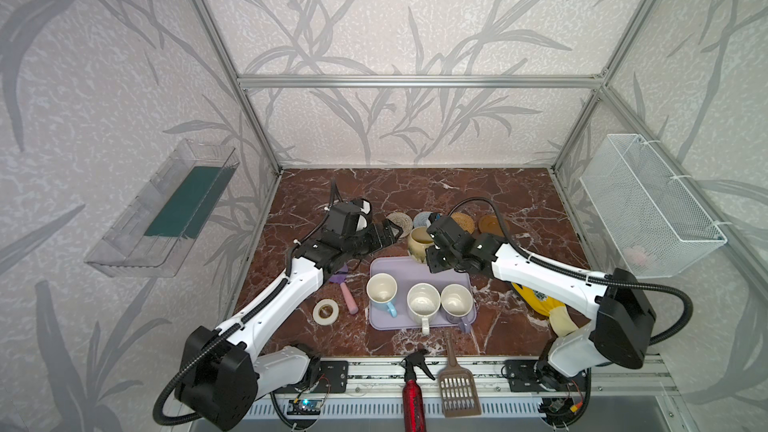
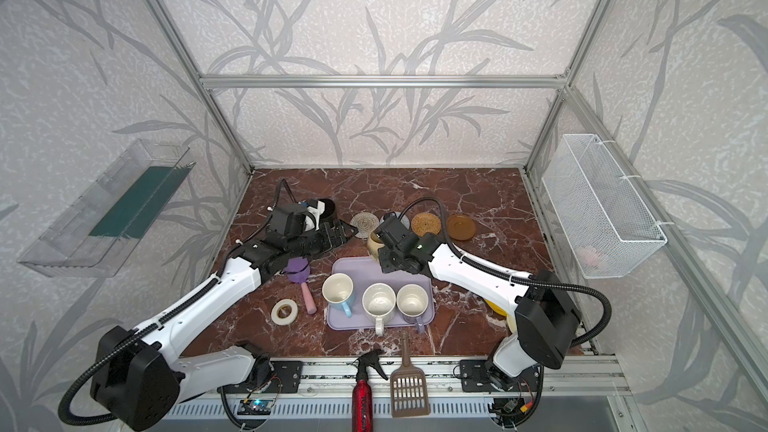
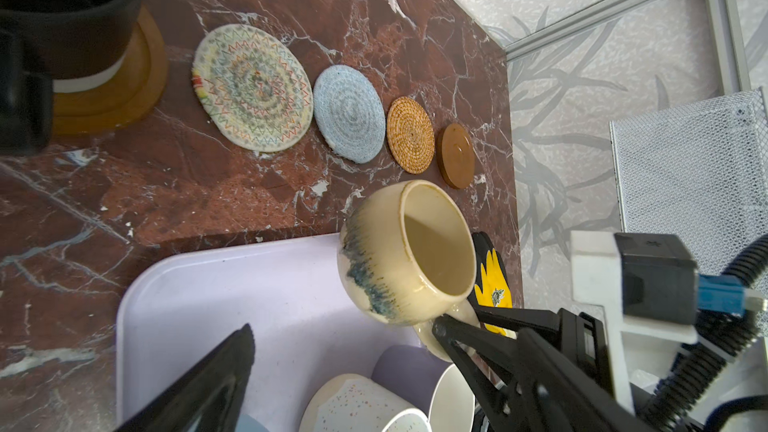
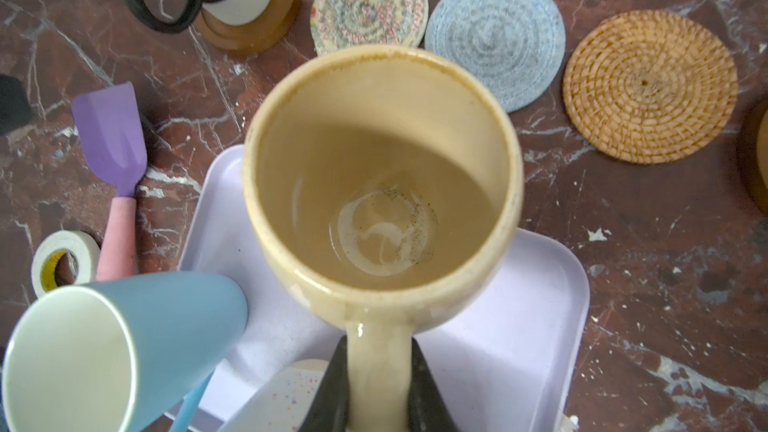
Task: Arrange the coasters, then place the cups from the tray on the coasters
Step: 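Lift the cream mug with right gripper toward the coasters, then lower the cream mug onto the multicolored woven coaster and open right gripper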
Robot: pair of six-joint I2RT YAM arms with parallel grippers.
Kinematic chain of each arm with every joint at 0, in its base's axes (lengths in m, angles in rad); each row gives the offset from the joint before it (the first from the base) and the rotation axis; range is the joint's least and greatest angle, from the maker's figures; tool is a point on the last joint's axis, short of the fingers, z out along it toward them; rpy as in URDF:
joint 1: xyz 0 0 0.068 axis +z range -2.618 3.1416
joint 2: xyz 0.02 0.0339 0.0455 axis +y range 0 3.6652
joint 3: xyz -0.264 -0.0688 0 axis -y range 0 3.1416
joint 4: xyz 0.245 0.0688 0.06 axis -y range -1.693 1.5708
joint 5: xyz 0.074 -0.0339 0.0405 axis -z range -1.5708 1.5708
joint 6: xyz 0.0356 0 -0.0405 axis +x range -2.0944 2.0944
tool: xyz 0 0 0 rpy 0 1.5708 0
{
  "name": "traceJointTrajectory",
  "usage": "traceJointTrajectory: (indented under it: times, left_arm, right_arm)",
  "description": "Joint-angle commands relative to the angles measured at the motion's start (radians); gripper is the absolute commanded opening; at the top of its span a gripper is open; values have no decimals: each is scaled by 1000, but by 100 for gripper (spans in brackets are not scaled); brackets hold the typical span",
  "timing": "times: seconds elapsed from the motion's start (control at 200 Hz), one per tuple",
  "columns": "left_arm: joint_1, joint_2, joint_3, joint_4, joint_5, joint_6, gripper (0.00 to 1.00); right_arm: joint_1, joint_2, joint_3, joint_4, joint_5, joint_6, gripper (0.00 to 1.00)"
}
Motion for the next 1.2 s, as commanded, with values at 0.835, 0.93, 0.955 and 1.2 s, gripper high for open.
traceJointTrajectory:
  times: [0.835, 0.93, 0.955, 1.2]
  left_arm:
    - [234, 78, 89, -1, 140, -55, 95]
    - [246, 59, 79, 14, 108, -55, 96]
    - [246, 57, 83, 4, 99, -50, 97]
    - [258, 46, 86, -39, 39, -32, 97]
  right_arm:
    - [-2, 468, 576, 84, 231, 19, 0]
    - [-8, 509, 616, 74, 235, 16, 0]
    - [-10, 520, 625, 70, 235, 16, 0]
    - [-17, 582, 675, 69, 251, 23, 0]
